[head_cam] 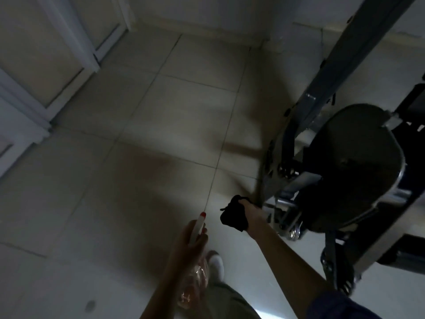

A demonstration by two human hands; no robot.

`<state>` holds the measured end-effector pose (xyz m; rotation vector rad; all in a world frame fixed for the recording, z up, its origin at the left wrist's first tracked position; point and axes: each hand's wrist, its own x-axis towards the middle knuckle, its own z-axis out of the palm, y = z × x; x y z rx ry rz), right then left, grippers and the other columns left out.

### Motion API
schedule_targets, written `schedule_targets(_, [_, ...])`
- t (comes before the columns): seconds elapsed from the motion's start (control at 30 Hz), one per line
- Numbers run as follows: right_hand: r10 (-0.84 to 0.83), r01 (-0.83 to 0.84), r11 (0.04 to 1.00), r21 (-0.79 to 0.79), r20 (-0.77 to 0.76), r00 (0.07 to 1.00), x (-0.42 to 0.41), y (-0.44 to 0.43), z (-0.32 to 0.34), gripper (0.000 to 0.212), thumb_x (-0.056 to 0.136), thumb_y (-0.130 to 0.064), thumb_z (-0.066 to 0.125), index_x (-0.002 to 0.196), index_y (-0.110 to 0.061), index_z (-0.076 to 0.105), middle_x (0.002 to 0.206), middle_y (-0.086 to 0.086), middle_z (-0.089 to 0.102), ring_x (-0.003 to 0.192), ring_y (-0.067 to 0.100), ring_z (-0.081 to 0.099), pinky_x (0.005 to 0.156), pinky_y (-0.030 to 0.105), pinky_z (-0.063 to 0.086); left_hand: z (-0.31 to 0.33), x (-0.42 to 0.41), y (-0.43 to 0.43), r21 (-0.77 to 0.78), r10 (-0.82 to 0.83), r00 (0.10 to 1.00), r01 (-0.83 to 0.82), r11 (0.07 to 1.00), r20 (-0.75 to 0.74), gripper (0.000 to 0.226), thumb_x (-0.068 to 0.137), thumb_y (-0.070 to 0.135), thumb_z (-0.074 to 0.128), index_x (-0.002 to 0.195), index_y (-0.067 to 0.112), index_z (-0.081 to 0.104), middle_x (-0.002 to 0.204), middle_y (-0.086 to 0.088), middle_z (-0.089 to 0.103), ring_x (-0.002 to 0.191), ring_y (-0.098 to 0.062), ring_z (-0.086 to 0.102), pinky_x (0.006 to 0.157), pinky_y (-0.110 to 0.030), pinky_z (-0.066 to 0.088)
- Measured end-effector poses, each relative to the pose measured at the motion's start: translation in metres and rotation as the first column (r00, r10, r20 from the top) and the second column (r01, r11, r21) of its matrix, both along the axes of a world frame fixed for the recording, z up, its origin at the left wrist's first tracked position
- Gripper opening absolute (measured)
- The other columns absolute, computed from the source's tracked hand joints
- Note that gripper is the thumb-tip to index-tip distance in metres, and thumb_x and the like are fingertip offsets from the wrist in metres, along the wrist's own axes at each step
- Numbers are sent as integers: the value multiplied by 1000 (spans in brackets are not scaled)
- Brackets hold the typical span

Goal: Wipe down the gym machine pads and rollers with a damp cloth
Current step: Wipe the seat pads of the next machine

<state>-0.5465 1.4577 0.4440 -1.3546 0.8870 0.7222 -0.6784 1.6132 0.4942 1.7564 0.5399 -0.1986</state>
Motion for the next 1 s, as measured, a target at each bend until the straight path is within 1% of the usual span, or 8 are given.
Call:
schedule_targets(0.17, [-28, 28, 1000, 1, 4, 1000, 65, 25, 13, 17, 89, -22, 62, 98, -9, 57, 84, 13, 54, 72, 27, 54, 64, 39, 46, 23, 82, 44, -40, -37, 999, 38, 998, 26, 8, 91, 13, 57, 98, 13, 60, 72, -6, 53, 50, 0, 45, 49, -14, 39])
schedule_targets(0.27, [-58, 58, 996, -61, 14, 998, 113, 40, 24, 12, 88, -23, 62, 89, -12, 56, 83, 10, 55, 72, 27, 54, 68, 40, 47, 29, 138, 74, -35, -60, 997, 62, 997, 57, 6, 85, 18, 57, 88, 23, 59, 74, -5, 56, 60, -12, 50, 56, -26, 43])
schedule_targets(0.4, [-139, 137, 983, -126, -6, 990, 172, 56, 39, 24, 93, -20, 58, 106, 0, 55, 84, 14, 55, 80, 31, 57, 76, 40, 47, 28, 211, 109, -17, -133, 985, 135, 991, 106, 8, 82, 20, 57, 87, 17, 62, 61, 4, 53, 55, -14, 46, 53, -30, 40])
schedule_targets(0.5, [-233, 227, 963, -146, -23, 972, 215, 70, 47, 45, 92, -24, 60, 125, 3, 50, 107, 21, 60, 103, 36, 58, 94, 44, 47, 28, 277, 133, 17, -239, 964, 239, 971, 117, 9, 92, 9, 57, 92, 16, 61, 65, -4, 55, 56, -13, 50, 55, -24, 43])
schedule_targets(0.63, [-372, 366, 912, -182, 5, 928, 268, 89, 67, 53, 89, -22, 63, 132, 2, 43, 126, 23, 53, 112, 39, 54, 99, 49, 44, 41, 359, 156, 69, -399, 910, 393, 917, 110, 15, 90, 26, 53, 87, 13, 59, 70, -2, 59, 63, -14, 57, 66, -33, 49])
schedule_targets(0.73, [-459, 456, 871, -182, 27, 888, 308, 99, 83, 54, 90, -22, 62, 134, 3, 42, 126, 24, 53, 112, 40, 54, 99, 49, 44, 58, 424, 166, 105, -526, 845, 517, 849, 92, 7, 94, 20, 54, 94, 20, 61, 81, -11, 62, 65, -10, 57, 59, -21, 42])
schedule_targets(0.87, [-585, 585, 805, -101, 28, 810, 372, 96, 92, 42, 92, -21, 59, 127, 0, 48, 119, 20, 56, 107, 38, 56, 93, 45, 47, 69, 515, 161, 79, -616, 777, 611, 788, 129, 32, 93, 14, 54, 111, 40, 57, 94, -2, 67, 75, 1, 59, 66, -9, 42])
schedule_targets(1.0, [-678, 678, 734, -32, 5, 735, 451, 80, 73, 39, 93, -21, 57, 126, -1, 48, 119, 20, 56, 105, 38, 58, 96, 45, 47, 69, 612, 143, 88, -677, 726, 671, 736, 122, 26, 92, 14, 53, 113, 24, 63, 75, 14, 57, 66, 2, 55, 64, -10, 41])
